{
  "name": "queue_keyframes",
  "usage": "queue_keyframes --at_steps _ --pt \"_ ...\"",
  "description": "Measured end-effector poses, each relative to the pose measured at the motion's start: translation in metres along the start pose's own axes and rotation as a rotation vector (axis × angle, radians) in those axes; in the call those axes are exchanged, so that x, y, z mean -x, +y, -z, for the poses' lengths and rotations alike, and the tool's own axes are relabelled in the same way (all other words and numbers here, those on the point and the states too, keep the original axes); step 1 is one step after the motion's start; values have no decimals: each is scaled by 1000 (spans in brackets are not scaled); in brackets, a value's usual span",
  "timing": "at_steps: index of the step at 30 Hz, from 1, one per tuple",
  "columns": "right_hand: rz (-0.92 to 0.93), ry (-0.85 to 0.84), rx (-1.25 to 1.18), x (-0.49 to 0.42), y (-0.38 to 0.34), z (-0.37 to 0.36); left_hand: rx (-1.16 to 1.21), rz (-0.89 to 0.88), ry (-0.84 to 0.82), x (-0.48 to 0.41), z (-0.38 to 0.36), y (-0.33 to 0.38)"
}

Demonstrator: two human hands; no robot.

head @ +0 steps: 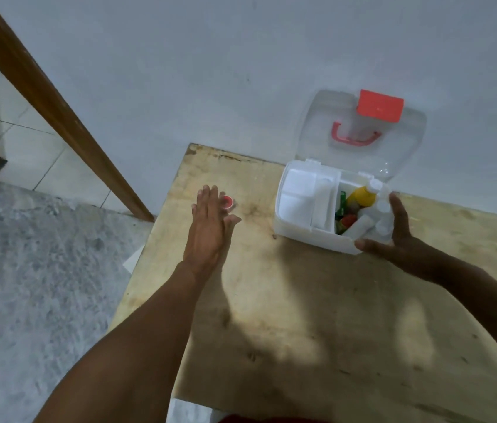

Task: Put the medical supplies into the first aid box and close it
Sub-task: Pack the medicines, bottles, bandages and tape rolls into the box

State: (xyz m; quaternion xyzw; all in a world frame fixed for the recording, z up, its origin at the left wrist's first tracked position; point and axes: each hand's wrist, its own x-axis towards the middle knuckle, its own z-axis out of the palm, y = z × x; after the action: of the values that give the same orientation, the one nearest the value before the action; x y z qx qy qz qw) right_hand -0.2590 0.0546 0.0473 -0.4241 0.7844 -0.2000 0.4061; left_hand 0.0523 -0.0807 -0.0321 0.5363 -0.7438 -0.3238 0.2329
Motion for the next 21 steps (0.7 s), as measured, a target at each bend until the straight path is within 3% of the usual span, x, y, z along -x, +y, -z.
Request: queue_keyframes --at_steps 6,9,14,21 --pt "-7 -13 9 -2 3 1 46 64 -73 -35 -18 4" --pt "-16 -17 -26 -4 2 2 106 27 96 -43 -27 4" --pt "59 -10 -56 -7 5 2 -61 -95 177 -39 -27 -3" --pt "75 -16 -50 -6 5 2 138 -88 212 -34 -4 35"
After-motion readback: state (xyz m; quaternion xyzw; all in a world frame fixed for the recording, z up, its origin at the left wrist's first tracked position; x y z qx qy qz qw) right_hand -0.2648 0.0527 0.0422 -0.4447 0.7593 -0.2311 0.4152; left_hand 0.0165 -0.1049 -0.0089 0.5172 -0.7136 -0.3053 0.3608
